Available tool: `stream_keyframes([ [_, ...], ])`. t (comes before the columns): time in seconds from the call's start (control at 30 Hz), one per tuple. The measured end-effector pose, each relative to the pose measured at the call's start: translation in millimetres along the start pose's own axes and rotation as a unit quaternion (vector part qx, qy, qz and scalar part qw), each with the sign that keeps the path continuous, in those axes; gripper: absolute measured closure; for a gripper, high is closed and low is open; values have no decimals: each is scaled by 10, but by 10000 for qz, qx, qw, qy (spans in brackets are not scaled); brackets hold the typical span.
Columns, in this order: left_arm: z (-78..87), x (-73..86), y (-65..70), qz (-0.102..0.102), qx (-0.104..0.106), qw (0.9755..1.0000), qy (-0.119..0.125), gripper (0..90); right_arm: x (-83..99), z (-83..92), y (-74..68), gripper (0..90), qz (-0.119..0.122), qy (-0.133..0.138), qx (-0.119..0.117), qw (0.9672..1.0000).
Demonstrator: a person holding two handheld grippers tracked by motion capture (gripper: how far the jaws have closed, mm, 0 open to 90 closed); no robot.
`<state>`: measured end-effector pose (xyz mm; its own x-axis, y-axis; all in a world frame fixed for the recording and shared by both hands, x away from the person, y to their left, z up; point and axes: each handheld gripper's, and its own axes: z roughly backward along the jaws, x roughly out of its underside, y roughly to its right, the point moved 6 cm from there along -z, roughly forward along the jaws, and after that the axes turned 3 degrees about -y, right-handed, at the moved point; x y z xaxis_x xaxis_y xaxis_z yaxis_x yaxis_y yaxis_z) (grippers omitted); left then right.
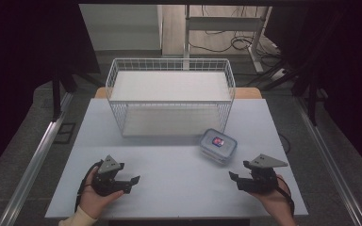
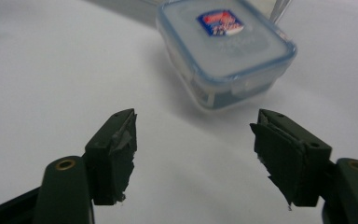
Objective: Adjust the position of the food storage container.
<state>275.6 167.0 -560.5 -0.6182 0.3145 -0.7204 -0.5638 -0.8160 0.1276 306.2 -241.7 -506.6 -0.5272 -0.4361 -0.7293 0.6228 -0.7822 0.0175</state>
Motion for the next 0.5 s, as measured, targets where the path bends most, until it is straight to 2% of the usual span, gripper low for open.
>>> stream_keyframes([
  [0.17,-19,-9,9,-22,5,10000,-25,200,-164,28,10,361,96,7,-27,9999],
  [0.3,-35,-17,13,-19,29,10000,-44,200,-246,14,46,374,139,-140,-38,9998],
  [0.5,-26,-10,23,-59,46,10000,-45,200,-507,-40,176,423,203,-377,-120,9990],
])
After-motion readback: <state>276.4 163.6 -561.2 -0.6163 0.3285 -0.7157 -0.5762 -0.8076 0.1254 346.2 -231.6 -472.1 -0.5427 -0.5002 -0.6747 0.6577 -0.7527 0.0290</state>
